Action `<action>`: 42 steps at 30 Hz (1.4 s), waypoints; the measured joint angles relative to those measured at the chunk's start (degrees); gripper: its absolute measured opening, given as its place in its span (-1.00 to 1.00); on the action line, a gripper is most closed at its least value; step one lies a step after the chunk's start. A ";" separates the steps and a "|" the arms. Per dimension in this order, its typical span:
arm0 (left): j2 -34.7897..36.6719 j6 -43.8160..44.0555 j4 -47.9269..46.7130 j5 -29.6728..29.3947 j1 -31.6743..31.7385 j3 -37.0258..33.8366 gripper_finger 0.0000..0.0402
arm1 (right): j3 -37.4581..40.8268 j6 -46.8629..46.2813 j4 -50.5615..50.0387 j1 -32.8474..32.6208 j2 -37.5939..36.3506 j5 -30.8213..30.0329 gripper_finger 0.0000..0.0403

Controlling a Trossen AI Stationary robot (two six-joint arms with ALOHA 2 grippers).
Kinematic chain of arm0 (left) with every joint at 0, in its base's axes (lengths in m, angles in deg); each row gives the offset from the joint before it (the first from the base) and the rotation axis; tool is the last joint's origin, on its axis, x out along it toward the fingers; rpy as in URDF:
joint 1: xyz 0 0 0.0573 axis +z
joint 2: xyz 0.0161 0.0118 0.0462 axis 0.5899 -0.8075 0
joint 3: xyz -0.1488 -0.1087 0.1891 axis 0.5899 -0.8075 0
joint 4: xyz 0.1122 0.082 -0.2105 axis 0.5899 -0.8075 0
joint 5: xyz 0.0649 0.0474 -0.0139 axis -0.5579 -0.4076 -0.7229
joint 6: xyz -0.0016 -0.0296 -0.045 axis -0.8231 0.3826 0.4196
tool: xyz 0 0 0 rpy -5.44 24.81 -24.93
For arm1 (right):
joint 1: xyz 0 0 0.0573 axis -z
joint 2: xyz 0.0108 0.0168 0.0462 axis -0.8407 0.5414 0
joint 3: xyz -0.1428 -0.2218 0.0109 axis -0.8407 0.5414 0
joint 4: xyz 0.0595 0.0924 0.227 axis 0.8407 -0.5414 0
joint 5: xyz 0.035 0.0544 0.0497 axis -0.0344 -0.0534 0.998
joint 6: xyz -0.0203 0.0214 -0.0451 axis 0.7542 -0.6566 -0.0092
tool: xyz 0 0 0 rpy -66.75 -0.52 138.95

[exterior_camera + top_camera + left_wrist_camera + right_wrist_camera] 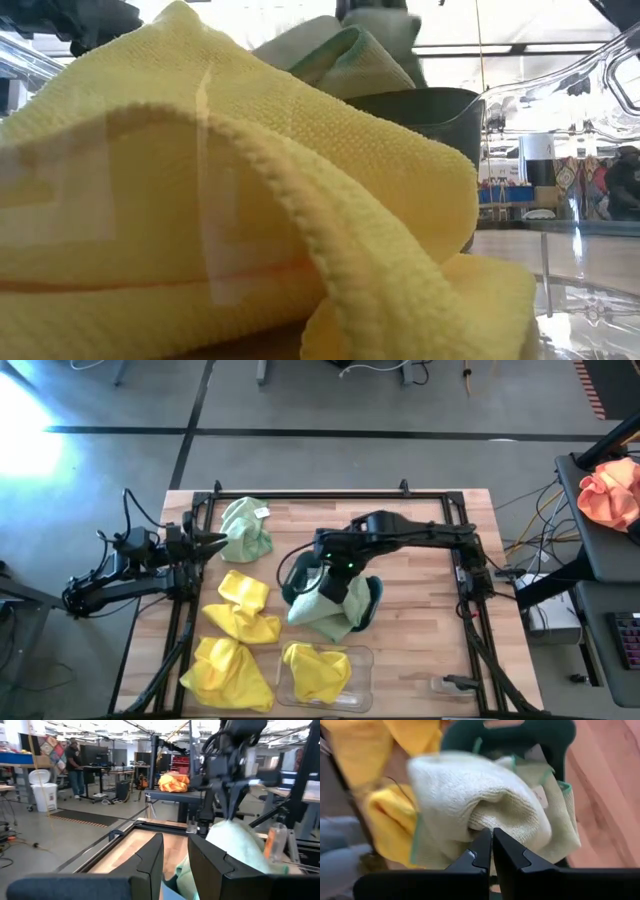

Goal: Sort microfiber towel by color & place in baskets
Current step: Put the green microfiber cloth into the blue bin

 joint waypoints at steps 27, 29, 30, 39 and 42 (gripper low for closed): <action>0.24 3.66 -0.06 3.49 0.00 0.00 -0.63 | -0.36 2.72 2.45 4.17 -0.04 -8.37 -0.41; 0.24 3.67 -0.06 3.50 0.00 0.00 -0.63 | -0.38 2.50 4.02 4.17 -0.60 -8.39 -0.41; 0.24 3.67 -0.06 3.50 0.00 0.00 -0.63 | -0.37 2.50 4.75 4.17 -0.69 -8.43 -0.41; 0.17 -0.74 -6.17 3.96 0.02 0.00 -0.63 | -0.32 9.30 15.55 4.15 0.40 -18.48 -0.48; 0.23 0.10 -5.27 5.00 0.00 0.26 -0.63 | -0.32 11.19 15.46 4.17 0.13 -19.37 -0.51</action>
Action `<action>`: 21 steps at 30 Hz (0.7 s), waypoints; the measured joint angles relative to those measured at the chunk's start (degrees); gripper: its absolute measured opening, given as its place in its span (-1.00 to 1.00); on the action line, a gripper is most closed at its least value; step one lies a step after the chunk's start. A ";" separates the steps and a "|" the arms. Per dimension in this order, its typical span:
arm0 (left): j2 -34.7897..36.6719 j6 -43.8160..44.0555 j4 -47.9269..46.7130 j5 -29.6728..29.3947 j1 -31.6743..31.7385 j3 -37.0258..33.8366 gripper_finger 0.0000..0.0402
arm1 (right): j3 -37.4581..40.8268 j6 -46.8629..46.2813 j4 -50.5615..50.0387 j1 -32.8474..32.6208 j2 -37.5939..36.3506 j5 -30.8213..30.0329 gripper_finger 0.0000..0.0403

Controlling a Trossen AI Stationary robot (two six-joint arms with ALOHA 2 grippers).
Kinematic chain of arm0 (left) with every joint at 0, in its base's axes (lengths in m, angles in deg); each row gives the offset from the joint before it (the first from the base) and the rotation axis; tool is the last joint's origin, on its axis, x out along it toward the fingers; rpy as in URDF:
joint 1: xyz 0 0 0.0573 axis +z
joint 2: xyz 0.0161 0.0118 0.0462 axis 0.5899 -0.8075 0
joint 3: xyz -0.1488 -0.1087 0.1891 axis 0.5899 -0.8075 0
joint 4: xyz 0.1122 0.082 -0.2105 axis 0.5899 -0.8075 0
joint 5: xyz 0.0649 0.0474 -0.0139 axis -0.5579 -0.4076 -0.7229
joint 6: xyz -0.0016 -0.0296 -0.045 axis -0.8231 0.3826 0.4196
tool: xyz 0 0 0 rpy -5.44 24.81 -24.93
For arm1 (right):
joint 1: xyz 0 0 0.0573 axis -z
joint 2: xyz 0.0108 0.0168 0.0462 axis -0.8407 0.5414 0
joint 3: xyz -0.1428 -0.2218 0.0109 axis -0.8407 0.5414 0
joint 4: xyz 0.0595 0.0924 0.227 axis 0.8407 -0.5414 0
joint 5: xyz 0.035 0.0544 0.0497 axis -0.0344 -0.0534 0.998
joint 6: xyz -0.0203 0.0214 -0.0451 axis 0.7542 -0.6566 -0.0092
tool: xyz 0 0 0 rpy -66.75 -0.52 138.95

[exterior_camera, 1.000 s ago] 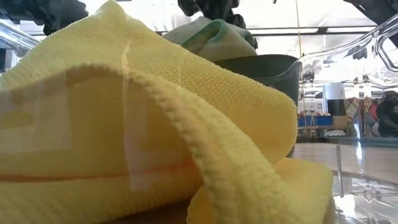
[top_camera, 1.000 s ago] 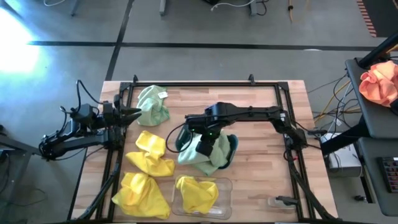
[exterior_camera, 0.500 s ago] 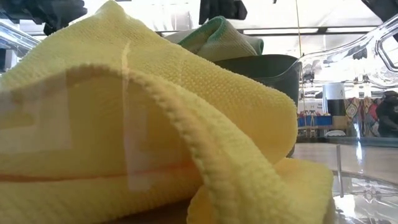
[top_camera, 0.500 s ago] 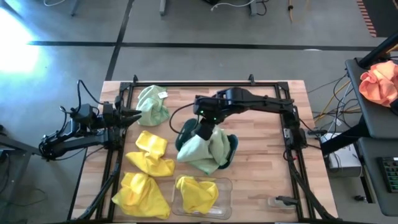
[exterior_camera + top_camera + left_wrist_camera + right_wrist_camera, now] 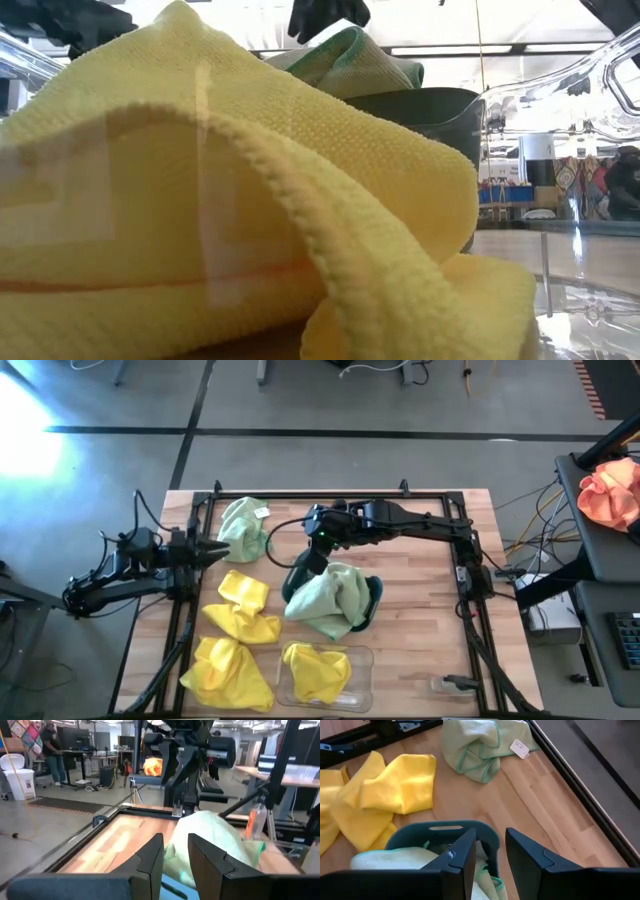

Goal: Sort microfiber towel by color & place in baskets
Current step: Put the green microfiber cloth into the blue bin

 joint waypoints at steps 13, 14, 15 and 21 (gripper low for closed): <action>-3.09 8.03 -1.25 3.82 0.02 1.13 -0.63 | -0.02 16.28 -2.27 2.79 -0.43 0.02 -0.54; -4.00 8.00 -0.34 2.51 0.02 1.54 -0.63 | -0.02 17.34 -2.93 3.41 -0.43 0.02 -0.54; -5.00 7.66 0.90 1.01 0.02 2.12 -0.63 | -0.02 18.49 -3.53 4.11 -0.43 0.03 -0.54; -12.13 -1.59 2.32 -7.15 0.02 11.08 -0.63 | -0.02 23.74 -5.97 8.89 -0.43 0.02 -0.54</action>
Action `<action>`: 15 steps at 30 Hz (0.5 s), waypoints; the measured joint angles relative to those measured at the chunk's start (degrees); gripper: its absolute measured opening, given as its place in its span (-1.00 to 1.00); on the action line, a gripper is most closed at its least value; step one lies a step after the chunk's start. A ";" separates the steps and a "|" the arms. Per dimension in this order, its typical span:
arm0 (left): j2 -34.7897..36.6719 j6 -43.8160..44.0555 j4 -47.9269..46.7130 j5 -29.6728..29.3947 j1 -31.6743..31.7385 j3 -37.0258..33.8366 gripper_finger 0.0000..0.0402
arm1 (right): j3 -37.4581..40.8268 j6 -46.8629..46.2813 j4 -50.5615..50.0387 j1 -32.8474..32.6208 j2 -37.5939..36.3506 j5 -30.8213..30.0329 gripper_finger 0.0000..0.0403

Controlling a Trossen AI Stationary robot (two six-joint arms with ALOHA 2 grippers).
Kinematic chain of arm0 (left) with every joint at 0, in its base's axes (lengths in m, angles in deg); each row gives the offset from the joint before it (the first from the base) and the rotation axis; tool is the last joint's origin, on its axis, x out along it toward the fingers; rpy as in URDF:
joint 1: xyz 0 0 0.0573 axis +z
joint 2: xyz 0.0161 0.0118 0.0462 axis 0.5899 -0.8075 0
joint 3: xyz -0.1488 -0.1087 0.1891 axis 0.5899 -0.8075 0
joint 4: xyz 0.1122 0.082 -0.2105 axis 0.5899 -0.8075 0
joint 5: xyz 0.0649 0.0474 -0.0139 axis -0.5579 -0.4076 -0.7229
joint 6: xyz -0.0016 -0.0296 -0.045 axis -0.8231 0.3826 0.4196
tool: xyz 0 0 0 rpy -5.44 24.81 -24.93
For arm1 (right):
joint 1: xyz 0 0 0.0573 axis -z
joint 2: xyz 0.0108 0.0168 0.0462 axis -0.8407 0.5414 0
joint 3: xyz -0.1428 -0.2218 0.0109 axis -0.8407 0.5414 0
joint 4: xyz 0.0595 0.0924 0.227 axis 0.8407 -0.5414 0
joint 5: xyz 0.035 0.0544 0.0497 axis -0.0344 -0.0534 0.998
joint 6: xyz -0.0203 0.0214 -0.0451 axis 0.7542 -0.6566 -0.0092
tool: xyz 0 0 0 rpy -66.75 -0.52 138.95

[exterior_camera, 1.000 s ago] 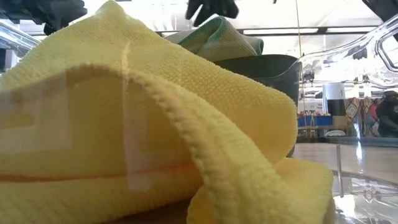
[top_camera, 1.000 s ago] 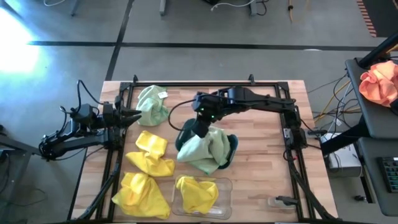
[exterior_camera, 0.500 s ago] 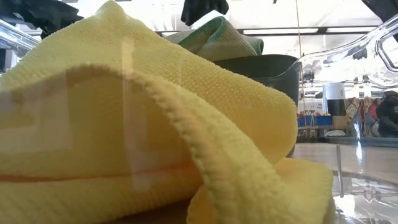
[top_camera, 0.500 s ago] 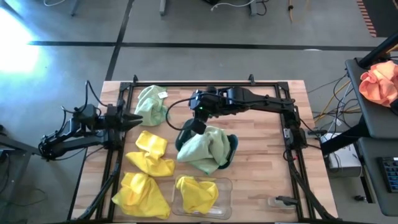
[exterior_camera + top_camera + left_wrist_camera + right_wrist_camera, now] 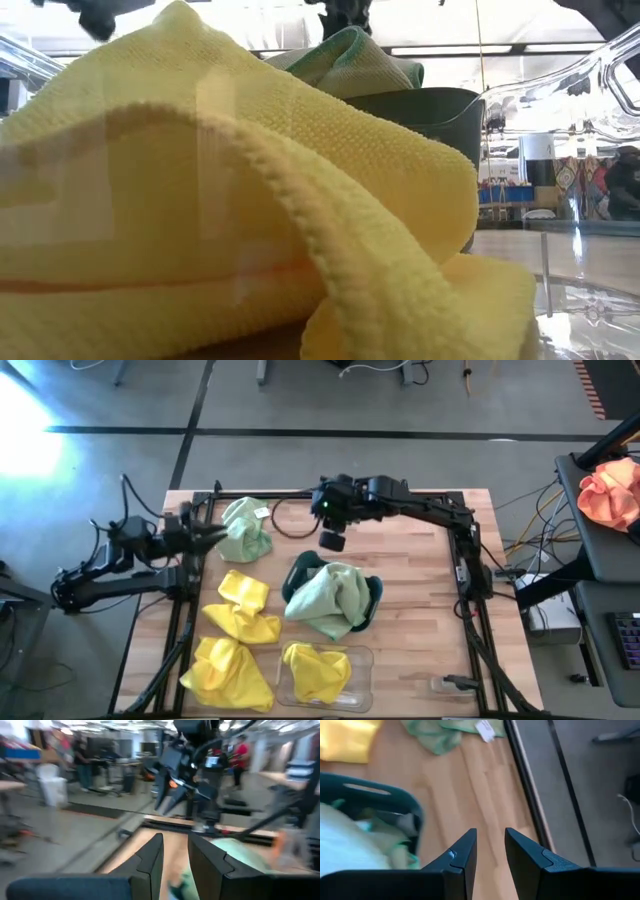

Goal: Sort microfiber towel by color & place in baskets
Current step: Put the green microfiber cloth into the blue bin

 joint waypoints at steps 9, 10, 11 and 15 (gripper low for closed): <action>-13.68 -12.12 -5.03 -34.86 0.00 18.39 -0.63 | -0.02 4.10 -1.77 5.56 0.00 0.22 -0.54; -15.05 -8.61 -5.15 -40.24 0.02 20.57 -0.63 | -0.02 4.20 -2.00 5.95 0.00 0.20 -0.54; -16.26 -5.43 -6.30 -44.27 0.07 22.55 -0.63 | -0.02 4.30 -2.14 6.30 0.00 0.20 -0.54; -21.49 -7.99 -20.66 -41.05 0.04 31.08 -0.63 | -0.02 5.14 -2.09 7.63 -0.02 0.25 -0.54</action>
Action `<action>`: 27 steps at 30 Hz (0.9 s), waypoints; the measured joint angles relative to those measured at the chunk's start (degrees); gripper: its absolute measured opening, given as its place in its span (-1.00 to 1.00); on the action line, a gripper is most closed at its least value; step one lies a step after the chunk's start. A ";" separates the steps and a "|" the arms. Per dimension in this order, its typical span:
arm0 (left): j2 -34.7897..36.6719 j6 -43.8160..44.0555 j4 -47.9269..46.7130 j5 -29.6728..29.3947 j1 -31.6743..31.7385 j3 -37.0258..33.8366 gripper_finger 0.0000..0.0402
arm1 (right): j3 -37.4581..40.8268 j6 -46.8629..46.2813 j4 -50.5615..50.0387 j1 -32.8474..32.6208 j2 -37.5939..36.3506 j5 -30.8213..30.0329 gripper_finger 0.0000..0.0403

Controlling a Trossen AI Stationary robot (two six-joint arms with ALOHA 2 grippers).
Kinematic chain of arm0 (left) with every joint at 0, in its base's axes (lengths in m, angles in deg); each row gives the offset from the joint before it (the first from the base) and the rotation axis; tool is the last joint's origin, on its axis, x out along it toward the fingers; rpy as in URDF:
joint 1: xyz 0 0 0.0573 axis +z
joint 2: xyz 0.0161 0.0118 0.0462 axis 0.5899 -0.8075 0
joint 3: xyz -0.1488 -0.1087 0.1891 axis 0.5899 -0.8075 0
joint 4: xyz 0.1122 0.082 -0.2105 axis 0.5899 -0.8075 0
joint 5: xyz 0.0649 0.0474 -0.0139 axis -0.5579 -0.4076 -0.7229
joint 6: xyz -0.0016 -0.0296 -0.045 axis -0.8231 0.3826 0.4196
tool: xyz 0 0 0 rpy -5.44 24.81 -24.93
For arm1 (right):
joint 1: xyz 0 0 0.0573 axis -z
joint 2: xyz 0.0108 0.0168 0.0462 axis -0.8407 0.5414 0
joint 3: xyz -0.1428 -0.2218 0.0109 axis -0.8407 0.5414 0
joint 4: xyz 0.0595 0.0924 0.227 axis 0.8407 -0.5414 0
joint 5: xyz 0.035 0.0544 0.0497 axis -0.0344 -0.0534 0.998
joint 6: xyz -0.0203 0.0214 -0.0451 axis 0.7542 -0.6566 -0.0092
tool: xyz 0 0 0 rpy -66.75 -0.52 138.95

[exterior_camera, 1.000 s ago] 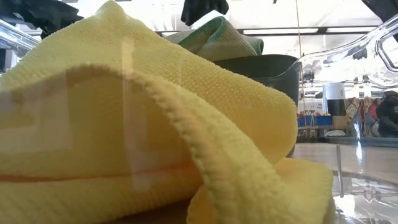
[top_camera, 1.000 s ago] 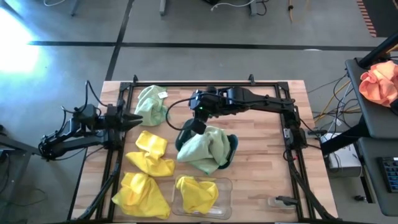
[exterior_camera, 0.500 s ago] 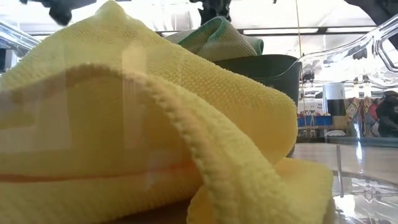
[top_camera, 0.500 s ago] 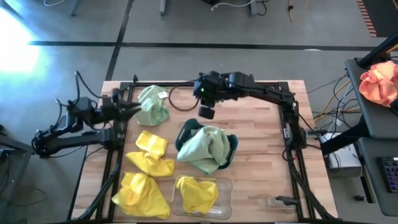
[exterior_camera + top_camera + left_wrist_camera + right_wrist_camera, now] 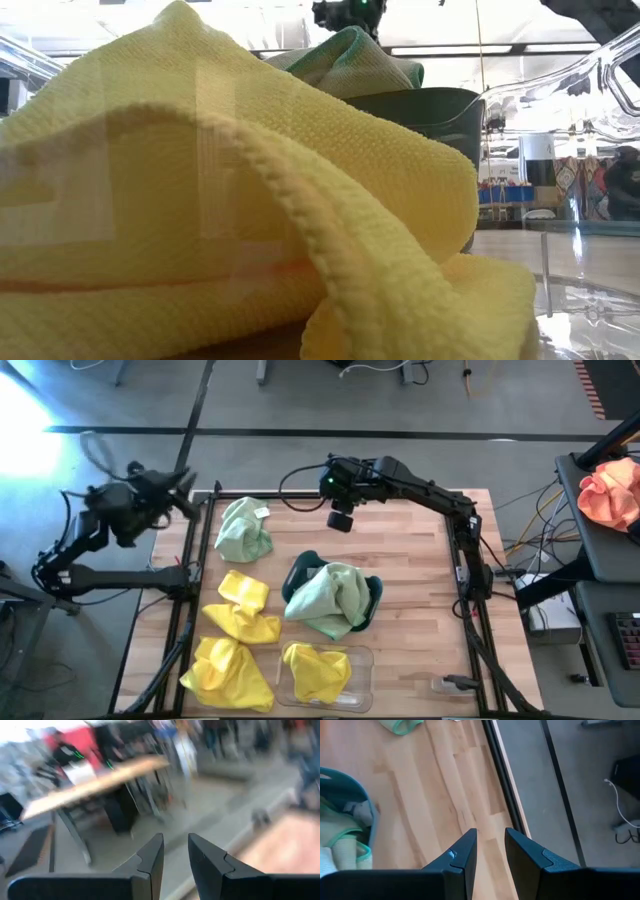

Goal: Sort microfiber towel by color & place in baskets
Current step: Put the green microfiber cloth into the blue bin

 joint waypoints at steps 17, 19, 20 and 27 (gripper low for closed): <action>-15.09 11.06 -39.23 12.74 3.81 4.50 -0.63 | -0.01 -4.59 0.11 3.50 0.00 0.21 -0.54; -13.19 10.99 -34.94 16.21 5.79 0.21 -0.63 | 0.00 -4.57 0.10 3.50 0.00 0.21 -0.54; -12.22 10.96 -32.48 18.54 7.00 -1.88 -0.63 | -0.02 -4.51 0.10 3.48 0.00 0.21 -0.54; -8.07 10.37 -21.59 29.11 15.14 -13.77 -0.63 | -0.02 -3.92 -0.02 3.49 0.00 0.21 -0.54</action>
